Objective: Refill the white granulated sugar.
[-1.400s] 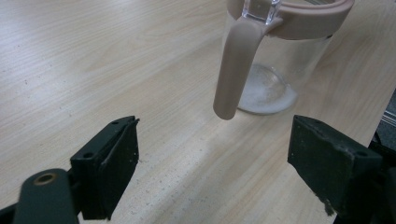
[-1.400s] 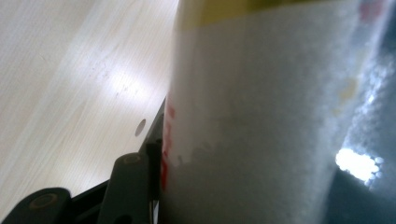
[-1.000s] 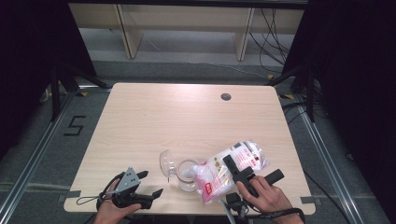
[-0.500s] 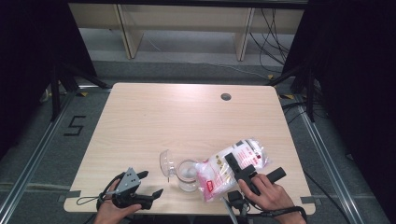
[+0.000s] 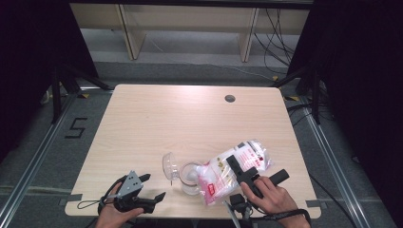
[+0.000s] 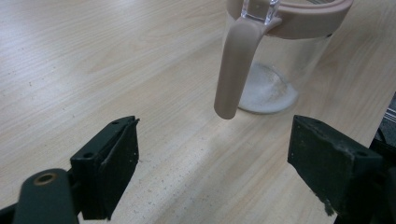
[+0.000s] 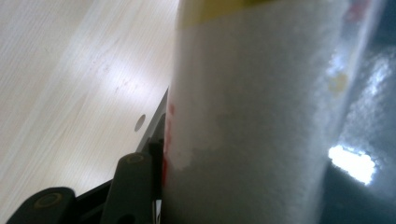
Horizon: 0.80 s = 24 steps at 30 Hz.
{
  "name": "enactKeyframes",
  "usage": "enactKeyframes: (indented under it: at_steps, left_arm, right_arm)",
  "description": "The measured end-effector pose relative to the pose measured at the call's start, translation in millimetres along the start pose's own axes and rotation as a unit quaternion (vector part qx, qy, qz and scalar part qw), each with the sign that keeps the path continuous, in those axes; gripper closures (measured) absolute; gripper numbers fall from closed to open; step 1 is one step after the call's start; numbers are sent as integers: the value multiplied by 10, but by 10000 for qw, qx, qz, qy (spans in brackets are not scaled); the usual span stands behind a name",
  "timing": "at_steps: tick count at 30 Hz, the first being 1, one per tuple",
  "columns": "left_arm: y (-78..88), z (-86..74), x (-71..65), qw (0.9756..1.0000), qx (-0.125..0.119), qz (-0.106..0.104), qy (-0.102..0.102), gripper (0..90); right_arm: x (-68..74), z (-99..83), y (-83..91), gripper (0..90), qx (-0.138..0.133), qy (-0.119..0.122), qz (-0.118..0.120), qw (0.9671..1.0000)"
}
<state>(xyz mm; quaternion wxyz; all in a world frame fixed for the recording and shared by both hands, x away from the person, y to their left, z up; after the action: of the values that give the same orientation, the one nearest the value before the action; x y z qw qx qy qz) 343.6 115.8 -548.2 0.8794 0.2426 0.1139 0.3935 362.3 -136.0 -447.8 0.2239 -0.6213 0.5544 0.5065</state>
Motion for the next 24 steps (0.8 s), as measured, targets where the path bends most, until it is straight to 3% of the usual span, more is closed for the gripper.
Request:
enactKeyframes:
  at_steps: [1,2,3,8,13,14,15,16,17,20,21,24]
  left_arm:
    - [-4,0,-6,10000,-9,-14,14,162]
    - [-9,2,-14,10000,-27,-53,14,162]
    - [-12,7,-26,10000,-44,-46,71,162]
    - [1,2,-14,10000,-5,-39,-4,162]
    - [-5,9,-28,10000,-46,-52,60,162]
    - [-6,11,-24,10000,-50,-44,38,162]
    - [-8,10,-30,9999,-48,-57,69,162]
    - [-4,5,-25,10000,-25,-51,39,162]
    - [-6,6,-25,10000,-28,-51,42,162]
    - [-3,5,-26,10000,-13,-32,37,162]
    - [-3,4,-27,10000,-8,-34,33,162]
    - [-4,5,-29,10000,-19,-62,6,162]
  right_arm:
    - [-19,-17,0,557,-15,170,-24,9999]
    - [20,-34,13,557,48,-11,24,10000]
    - [9,-46,21,558,53,157,17,9999]
    - [45,-33,62,559,27,140,19,9999]
    - [10,16,42,560,-61,194,-19,9998]
    - [36,19,38,560,-28,0,25,10000]
    - [9,22,21,560,-60,216,23,9997]
    - [26,27,9,561,-59,69,10,10000]
    - [5,26,-5,561,-76,237,0,9997]
    - [43,9,-1,562,-12,65,73,10000]
    - [19,5,-4,562,-61,235,14,9997]
    - [36,-21,13,563,-19,208,9,9998]
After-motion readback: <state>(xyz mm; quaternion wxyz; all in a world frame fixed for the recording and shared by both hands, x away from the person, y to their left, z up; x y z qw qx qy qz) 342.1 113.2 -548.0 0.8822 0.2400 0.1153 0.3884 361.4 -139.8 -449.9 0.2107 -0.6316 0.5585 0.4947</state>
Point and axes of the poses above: each handheld gripper's, and its own axes: y roughly backward along the jaws, z roughly out of its top, x roughly to its left, the point moved 10 cm from there along -y, roughly forward along the jaws, and after that the axes turned 5 degrees about z, right-handed, at the moved point
